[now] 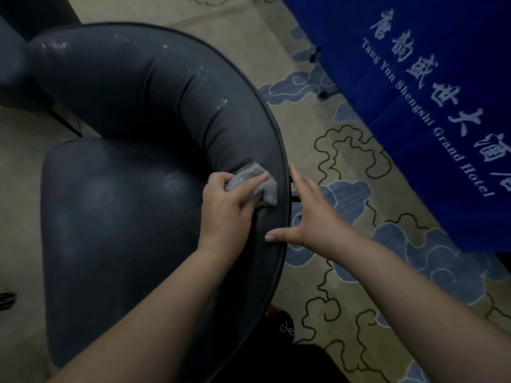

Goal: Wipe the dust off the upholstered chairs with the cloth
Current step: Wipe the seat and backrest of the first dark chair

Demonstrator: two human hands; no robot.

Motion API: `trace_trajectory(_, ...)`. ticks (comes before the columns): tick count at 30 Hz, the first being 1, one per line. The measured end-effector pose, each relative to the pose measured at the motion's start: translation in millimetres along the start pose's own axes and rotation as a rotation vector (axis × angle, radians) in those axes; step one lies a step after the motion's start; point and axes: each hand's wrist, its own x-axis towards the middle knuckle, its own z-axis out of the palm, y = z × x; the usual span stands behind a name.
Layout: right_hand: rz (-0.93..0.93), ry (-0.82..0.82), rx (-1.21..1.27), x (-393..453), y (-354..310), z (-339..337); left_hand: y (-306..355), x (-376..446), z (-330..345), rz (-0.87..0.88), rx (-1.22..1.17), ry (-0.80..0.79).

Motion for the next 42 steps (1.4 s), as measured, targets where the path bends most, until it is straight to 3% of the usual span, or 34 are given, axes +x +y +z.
trace_trajectory(3, -0.01, -0.007, 0.021, 9, -2, -5, -4, 4, -5, -0.172, -0.167, 0.133)
trace_trajectory(7, -0.009, -0.055, 0.05, 22, 0, -11, 13, 4, -4, 0.116, 0.034, -0.003)
trace_trajectory(9, -0.011, -0.075, 0.063, 28, 0, -15, 19, 15, 6, 0.158, 0.162, -0.041)
trace_trajectory(12, -0.047, -0.102, 0.023, 38, 2, -20, 8, 15, 13, 0.004, 0.099, 0.062)
trace_trajectory(15, -0.072, -0.135, 0.006, 53, -3, -30, -11, 10, 2, -0.398, -0.133, 0.271)
trace_trajectory(17, -0.074, -0.15, -0.024, 64, -8, -38, -12, 15, -2, -0.532, -0.172, 0.356)
trace_trajectory(19, -0.115, -0.155, -0.039, 77, -10, -44, 2, 29, -1, -0.371, -0.155, 0.329)
trace_trajectory(21, -0.14, -0.177, -0.032, 89, -13, -52, 17, 43, 8, -0.162, -0.092, 0.187)
trace_trajectory(23, -0.158, -0.218, -0.049, 100, -14, -59, 19, 52, 17, -0.144, -0.026, 0.137)
trace_trajectory(29, -0.2, -0.33, -0.09, 125, -16, -75, -11, 40, 4, -0.771, 0.015, 0.421)
trace_trajectory(32, -0.227, -0.344, -0.1, 135, -17, -79, 16, 60, 12, -0.541, -0.075, 0.454)
trace_trajectory(35, -0.234, -0.361, -0.093, 144, -20, -82, 36, 71, 29, -0.333, -0.118, 0.299)
trace_trajectory(40, -0.246, -0.394, -0.134, 163, -33, -87, 22, 66, 28, -0.386, -0.115, 0.33)
trace_trajectory(42, -0.233, -0.414, -0.154, 168, -36, -89, 16, 69, 19, -0.516, -0.133, 0.383)
